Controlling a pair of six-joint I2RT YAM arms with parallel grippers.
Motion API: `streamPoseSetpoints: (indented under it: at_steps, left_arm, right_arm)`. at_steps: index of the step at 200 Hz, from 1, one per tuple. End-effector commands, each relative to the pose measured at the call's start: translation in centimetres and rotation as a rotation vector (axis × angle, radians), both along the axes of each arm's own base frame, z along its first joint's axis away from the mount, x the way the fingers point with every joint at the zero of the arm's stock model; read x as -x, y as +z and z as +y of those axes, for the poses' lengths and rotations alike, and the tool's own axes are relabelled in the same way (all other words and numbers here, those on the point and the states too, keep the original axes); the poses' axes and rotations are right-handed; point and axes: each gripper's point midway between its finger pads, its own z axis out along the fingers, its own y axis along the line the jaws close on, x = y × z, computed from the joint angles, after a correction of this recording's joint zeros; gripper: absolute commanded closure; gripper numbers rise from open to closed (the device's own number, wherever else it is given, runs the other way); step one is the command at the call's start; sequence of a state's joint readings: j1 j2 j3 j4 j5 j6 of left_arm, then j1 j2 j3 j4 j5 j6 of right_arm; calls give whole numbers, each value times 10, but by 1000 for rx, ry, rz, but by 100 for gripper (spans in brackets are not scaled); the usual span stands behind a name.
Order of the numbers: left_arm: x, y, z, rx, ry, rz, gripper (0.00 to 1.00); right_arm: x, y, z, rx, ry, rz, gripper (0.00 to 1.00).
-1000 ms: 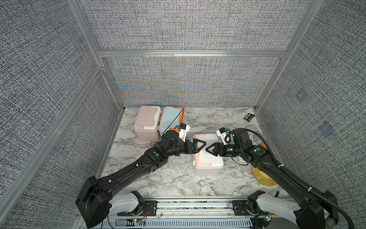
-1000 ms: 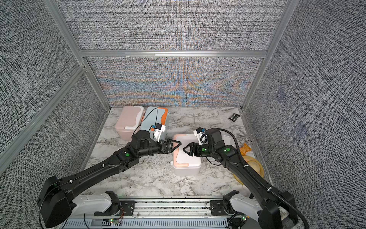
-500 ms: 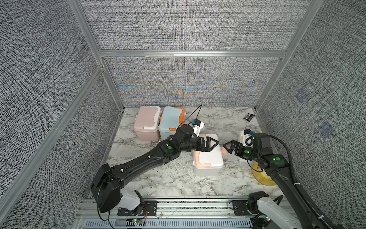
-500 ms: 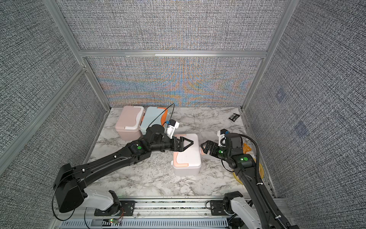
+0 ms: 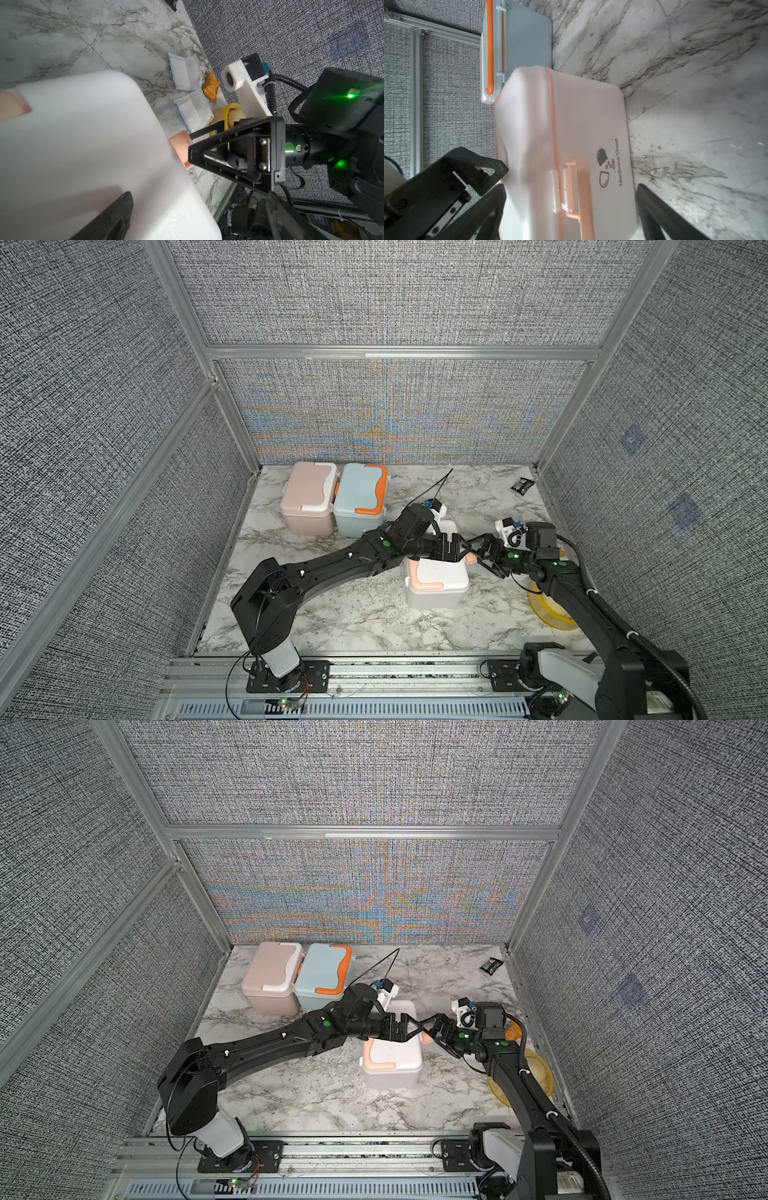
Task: Open first aid kits and take out gauze
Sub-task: Fasten the fastener of the first aid kit.
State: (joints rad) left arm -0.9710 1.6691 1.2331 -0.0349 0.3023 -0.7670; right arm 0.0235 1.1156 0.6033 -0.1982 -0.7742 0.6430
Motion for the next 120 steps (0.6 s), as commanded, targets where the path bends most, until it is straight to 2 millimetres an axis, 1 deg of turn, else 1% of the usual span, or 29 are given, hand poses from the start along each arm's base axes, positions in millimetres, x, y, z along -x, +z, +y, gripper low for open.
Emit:
streamPoseSetpoints:
  at_steps: [1, 45, 93, 120]
  left_arm:
    - [-4, -6, 7, -25, 36, -20, 0]
    - [-3, -11, 26, -49, 69, -36, 0]
    - [-4, -2, 55, -43, 127, -66, 0]
    - [-1, 3, 64, -37, 142, -79, 0]
  right_arm:
    - [-4, 13, 17, -96, 66, -45, 1]
    - [2, 16, 43, -126, 151, -50, 1]
    - [13, 14, 73, -137, 215, -39, 1]
    - [17, 15, 86, -141, 237, -42, 1]
